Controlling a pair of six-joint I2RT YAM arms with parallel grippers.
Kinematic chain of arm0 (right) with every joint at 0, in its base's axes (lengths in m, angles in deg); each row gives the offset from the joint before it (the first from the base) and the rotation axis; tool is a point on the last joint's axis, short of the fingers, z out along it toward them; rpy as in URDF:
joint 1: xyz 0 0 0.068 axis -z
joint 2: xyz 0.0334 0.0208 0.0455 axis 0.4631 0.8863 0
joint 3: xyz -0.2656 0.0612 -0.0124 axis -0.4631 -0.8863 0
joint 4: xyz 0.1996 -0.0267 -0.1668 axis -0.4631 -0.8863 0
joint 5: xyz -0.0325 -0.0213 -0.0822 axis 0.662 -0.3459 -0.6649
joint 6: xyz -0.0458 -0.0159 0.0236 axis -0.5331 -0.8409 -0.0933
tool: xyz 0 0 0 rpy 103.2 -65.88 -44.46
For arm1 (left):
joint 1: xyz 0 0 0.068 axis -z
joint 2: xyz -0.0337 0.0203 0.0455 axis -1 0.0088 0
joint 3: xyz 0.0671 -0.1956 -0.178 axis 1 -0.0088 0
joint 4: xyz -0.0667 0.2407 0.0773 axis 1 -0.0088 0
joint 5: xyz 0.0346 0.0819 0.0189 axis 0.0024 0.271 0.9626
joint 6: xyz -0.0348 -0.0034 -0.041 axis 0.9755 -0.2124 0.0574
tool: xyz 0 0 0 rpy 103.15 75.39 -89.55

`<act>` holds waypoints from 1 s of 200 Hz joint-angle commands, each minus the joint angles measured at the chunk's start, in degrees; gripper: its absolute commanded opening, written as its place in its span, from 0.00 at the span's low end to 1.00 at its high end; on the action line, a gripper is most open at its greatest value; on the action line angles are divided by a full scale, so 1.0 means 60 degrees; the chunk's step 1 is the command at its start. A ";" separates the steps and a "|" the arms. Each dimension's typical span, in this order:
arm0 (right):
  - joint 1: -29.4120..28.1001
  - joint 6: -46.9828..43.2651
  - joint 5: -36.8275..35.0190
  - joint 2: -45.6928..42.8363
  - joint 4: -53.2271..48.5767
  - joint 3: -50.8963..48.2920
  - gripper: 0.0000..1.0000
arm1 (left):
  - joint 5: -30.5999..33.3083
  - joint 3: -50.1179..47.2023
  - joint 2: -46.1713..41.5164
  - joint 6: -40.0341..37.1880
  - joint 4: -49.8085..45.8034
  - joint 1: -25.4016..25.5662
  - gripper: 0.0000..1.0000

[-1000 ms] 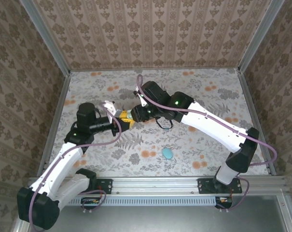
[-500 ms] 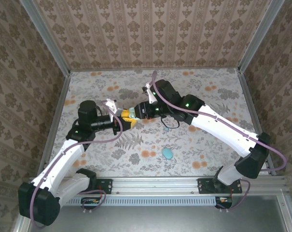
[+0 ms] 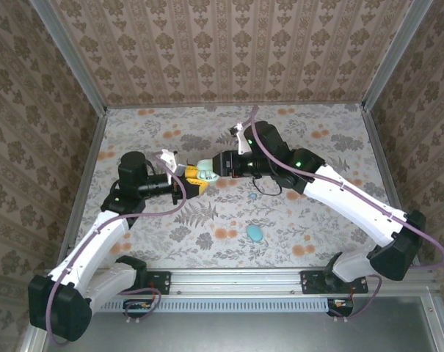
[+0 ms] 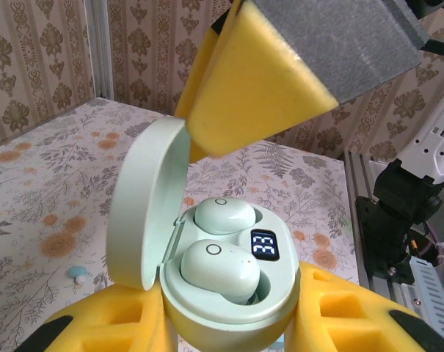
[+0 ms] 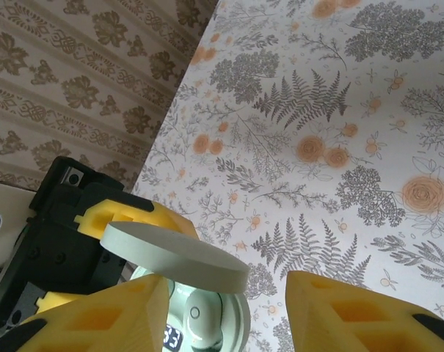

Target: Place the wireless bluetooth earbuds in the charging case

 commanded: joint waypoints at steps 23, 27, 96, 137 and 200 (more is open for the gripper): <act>0.0429 0.0506 0.0125 -0.1064 0.1027 -0.0576 0.48 | -0.0507 0.0178 0.0022 0.0150 0.0305 0.0095 0.00; 0.0467 0.0509 0.0114 -0.1112 0.1041 -0.0614 0.48 | -0.0497 0.0183 0.0024 0.0139 0.0323 0.0087 0.00; 0.0800 0.1621 0.1619 -0.0873 0.1951 -0.1175 0.61 | -0.0457 0.0441 0.0021 0.0159 0.0586 0.0094 0.00; 0.0873 0.2927 0.2646 -0.0666 0.3432 -0.1945 0.66 | -0.0140 0.0540 0.0057 0.0530 0.1357 0.0087 0.00; 0.0874 0.4534 0.3994 -0.0153 0.5850 -0.2565 0.58 | 0.0148 0.0643 0.0384 0.1038 0.1921 0.0087 0.00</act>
